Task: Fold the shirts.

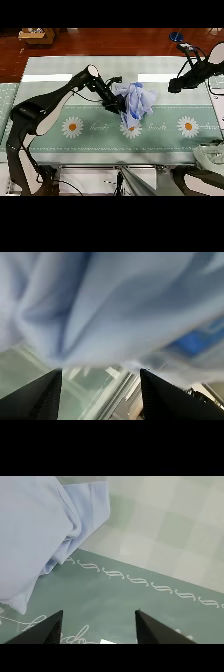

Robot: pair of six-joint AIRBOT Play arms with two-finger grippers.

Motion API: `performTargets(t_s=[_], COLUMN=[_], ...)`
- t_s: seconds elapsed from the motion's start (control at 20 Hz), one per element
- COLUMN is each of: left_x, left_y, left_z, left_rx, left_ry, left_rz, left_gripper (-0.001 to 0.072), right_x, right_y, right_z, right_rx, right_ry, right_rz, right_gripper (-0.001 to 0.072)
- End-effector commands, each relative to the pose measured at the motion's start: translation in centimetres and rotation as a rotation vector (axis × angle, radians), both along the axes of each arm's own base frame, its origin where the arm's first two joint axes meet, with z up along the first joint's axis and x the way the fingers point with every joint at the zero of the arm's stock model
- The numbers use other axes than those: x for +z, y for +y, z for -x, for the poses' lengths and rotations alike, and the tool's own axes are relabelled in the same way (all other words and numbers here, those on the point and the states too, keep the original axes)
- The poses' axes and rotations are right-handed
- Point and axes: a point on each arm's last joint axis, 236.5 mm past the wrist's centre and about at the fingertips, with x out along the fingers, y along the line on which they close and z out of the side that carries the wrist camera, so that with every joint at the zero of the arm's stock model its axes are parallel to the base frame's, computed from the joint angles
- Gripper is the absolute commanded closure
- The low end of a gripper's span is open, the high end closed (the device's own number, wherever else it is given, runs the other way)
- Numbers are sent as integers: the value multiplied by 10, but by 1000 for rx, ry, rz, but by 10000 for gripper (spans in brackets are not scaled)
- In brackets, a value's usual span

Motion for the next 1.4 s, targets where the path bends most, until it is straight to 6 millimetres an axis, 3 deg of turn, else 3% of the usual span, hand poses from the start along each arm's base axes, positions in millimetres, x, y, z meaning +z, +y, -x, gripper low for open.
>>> performTargets(t_s=[0.0, 0.15, 0.3, 0.45, 0.55, 0.8, 1.0, 1.15, 1.2, 1.35], left_x=[-4, -3, 31, 55, 60, 40, 23, 17, 17, 25], left_y=[-31, -44, -64, -63, -61, -59, -61, -61, -61, -60], left_z=[9, 7, 12, 9, 12, 24, 18, 13, 13, 18], left_rx=[32, 69, 89, 80, 67, 12, 31, 49, 47, 13], left_ry=[-26, -28, 25, -38, -50, -73, -84, -81, -83, -80], left_rz=[-11, 0, 136, 165, 162, 99, 74, 66, 68, 79], left_gripper=[114, 113, 113, 113, 113, 113, 117, 635, 678, 679], right_x=[-1, 0, 1, -2, -7, -34, -56, -73, -77, -86], right_y=[0, 5, 5, -1, -9, -15, 18, 25, 25, 26], right_z=[3, 2, -2, -10, -17, -26, -29, -18, -17, -12], right_rx=[12, 27, 33, -28, -92, -159, -138, -118, -119, -126], right_ry=[11, 8, -9, -17, -13, 55, 147, 237, 252, 278], right_rz=[2, -17, -28, -133, -230, -359, -524, -555, -557, -563], right_gripper=[177, 169, 169, 169, 169, 169, 169, 169, 169, 169])
